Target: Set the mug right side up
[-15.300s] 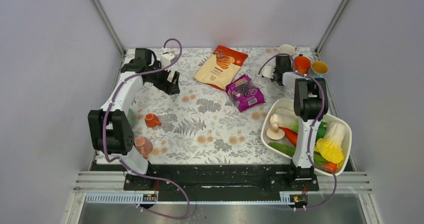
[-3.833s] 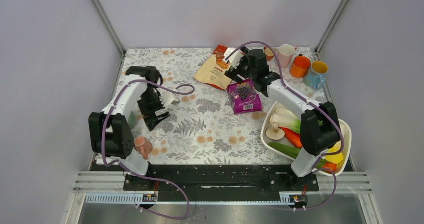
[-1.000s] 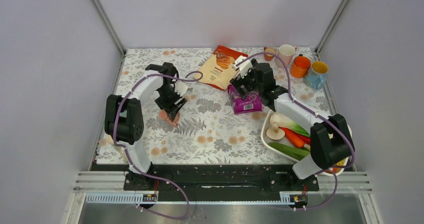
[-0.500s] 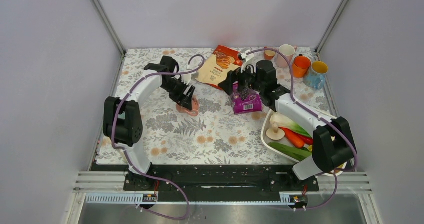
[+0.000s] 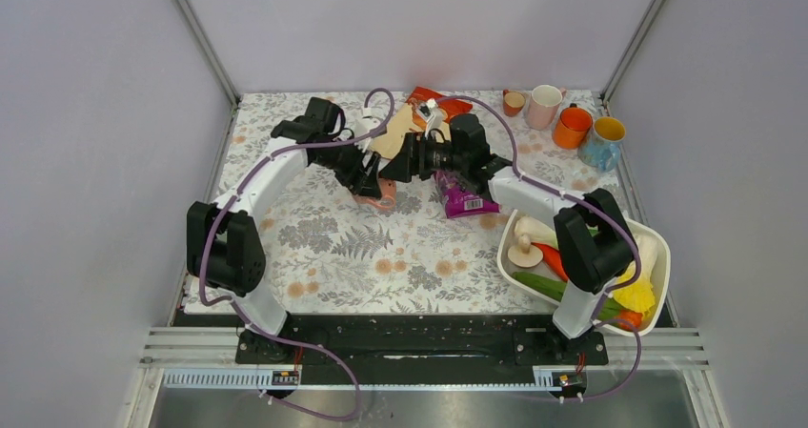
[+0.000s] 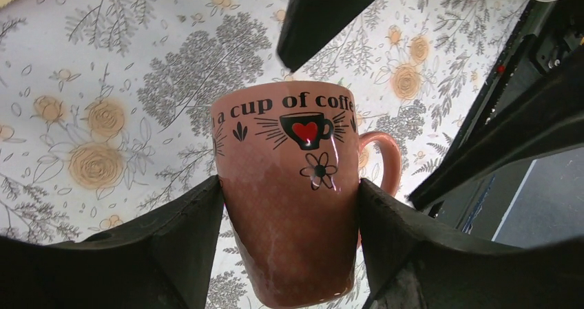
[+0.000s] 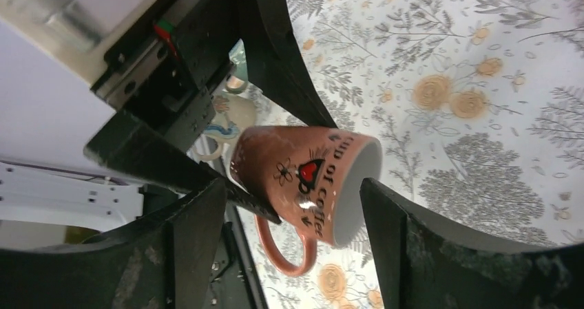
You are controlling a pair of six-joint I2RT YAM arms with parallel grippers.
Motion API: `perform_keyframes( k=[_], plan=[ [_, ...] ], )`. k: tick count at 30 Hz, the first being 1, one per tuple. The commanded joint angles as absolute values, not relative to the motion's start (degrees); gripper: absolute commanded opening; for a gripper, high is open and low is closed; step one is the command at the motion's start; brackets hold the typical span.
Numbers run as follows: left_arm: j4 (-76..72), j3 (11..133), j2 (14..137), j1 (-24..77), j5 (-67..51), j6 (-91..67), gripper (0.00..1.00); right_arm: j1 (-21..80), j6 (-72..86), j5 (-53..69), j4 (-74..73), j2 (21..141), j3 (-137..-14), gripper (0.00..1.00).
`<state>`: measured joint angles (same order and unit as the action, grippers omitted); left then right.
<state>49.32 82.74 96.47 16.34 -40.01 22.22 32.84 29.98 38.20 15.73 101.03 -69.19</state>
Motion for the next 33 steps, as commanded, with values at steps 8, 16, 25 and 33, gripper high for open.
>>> perform_keyframes(
  k=[8, 16, 25, 33],
  plan=[
    [43.9, 86.2, 89.9, 19.0, -44.1, 20.5, 0.00, 32.9, 43.5, 50.0, 29.1, 103.8, -71.5, 0.57],
    [43.3, 86.9, 89.3, 19.2, -41.2, 21.4, 0.00, 33.0, 50.3, 54.5, 35.1, 104.3, -71.9, 0.15],
    [47.9, 86.6, 87.0, 18.6, -36.4, 25.1, 0.82, 29.6, 23.5, 46.9, 9.7, 97.4, -75.3, 0.00],
    [53.0, 86.7, 85.2, 13.2, -35.8, 27.6, 0.99, 20.2, -10.0, 28.9, -21.1, 100.5, -93.8, 0.00]
  ],
)
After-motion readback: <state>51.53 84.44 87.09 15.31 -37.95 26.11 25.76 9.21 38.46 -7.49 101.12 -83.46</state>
